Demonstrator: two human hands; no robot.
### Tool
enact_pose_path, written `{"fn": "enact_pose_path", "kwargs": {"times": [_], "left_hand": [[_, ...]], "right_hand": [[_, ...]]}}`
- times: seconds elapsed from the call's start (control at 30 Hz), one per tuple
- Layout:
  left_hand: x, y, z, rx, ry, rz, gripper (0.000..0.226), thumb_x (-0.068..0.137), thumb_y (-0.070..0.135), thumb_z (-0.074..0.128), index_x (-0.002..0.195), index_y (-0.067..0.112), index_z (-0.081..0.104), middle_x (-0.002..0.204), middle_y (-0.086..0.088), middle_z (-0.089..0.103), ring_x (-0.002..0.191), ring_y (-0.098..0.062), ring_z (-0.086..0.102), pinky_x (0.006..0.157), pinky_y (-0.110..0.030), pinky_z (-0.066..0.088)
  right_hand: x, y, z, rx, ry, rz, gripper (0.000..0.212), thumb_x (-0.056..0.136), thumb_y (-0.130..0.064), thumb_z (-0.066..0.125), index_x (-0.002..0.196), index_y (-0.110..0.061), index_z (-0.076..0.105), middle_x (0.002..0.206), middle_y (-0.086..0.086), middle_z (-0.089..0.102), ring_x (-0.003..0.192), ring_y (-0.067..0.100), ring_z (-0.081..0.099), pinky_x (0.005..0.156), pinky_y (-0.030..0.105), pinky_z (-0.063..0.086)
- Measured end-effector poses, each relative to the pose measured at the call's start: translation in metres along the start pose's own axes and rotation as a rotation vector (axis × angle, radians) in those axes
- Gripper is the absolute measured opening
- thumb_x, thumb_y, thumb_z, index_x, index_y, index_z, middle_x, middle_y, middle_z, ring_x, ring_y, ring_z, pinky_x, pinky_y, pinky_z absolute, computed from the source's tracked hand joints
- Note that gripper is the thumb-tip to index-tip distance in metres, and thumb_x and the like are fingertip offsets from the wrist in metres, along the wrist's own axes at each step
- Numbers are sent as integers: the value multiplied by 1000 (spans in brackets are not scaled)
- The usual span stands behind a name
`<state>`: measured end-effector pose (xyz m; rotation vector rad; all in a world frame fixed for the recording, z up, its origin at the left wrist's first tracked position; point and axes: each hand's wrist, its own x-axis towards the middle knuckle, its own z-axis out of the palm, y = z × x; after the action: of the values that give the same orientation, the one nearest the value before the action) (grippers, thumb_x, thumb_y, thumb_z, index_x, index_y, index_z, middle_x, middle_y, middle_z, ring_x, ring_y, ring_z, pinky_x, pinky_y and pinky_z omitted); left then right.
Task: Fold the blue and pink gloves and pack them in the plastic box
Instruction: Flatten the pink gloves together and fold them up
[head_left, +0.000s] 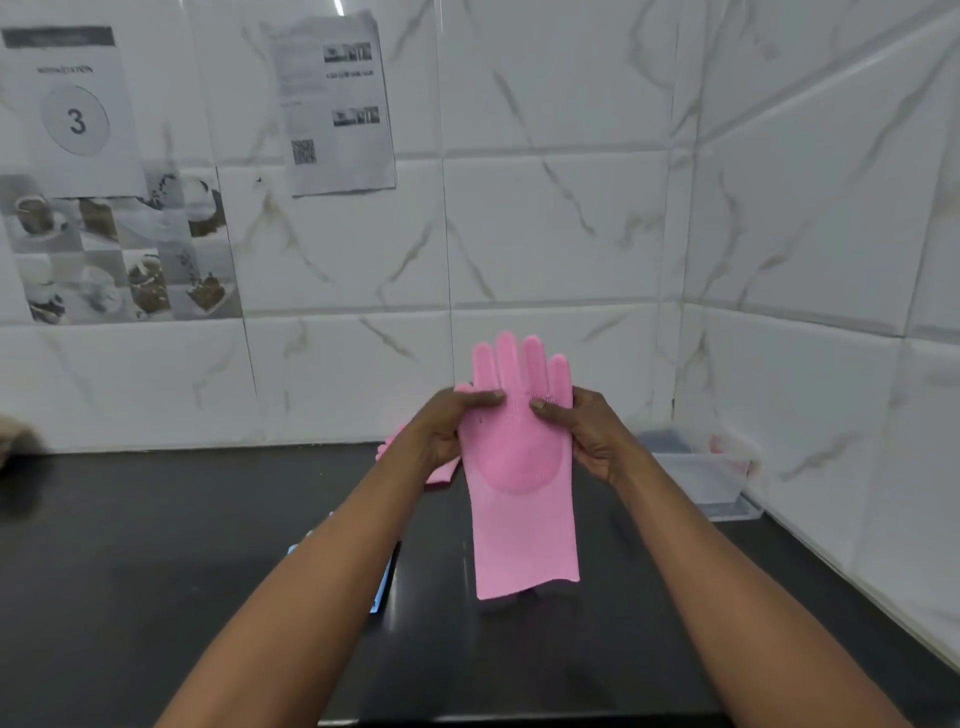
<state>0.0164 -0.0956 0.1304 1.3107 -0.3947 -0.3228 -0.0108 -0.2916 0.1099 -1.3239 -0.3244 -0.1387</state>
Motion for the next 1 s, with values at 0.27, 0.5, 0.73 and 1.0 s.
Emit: {"fn": "enact_pose_path", "kwargs": {"times": [0.27, 0.5, 0.73, 1.0], "left_hand": [[-1, -10, 13, -151, -212, -83, 48, 89, 11, 68, 133, -1, 55, 135, -22, 56, 121, -34, 59, 104, -47, 48], [0, -31, 32, -263, -198, -176, 44, 89, -3, 61, 132, -3, 53, 130, -22, 58, 119, -31, 59, 104, -44, 47], [-4, -52, 23, -733, 9, -29, 43, 81, -9, 60, 124, -4, 57, 118, -26, 67, 106, -36, 68, 87, -53, 56], [-48, -97, -22, -911, 141, 84, 49, 92, 8, 52, 140, 4, 49, 130, -16, 60, 126, -30, 53, 112, -49, 37]], "right_hand": [[-7, -2, -22, -96, 86, 73, 45, 76, -3, 79, 118, 1, 65, 111, 18, 71, 102, 33, 69, 84, 43, 59], [6, -20, 1, -592, 135, -91, 51, 70, -28, 83, 117, -16, 65, 106, 1, 69, 95, 21, 67, 80, 35, 55], [-46, 42, -79, -315, -181, 343, 62, 78, -44, 77, 119, 0, 65, 118, 18, 70, 106, 32, 68, 99, 52, 50], [-78, 81, -109, 228, 125, 379, 62, 73, -5, 74, 131, 0, 52, 118, 21, 66, 110, 34, 64, 82, 45, 57]]}}
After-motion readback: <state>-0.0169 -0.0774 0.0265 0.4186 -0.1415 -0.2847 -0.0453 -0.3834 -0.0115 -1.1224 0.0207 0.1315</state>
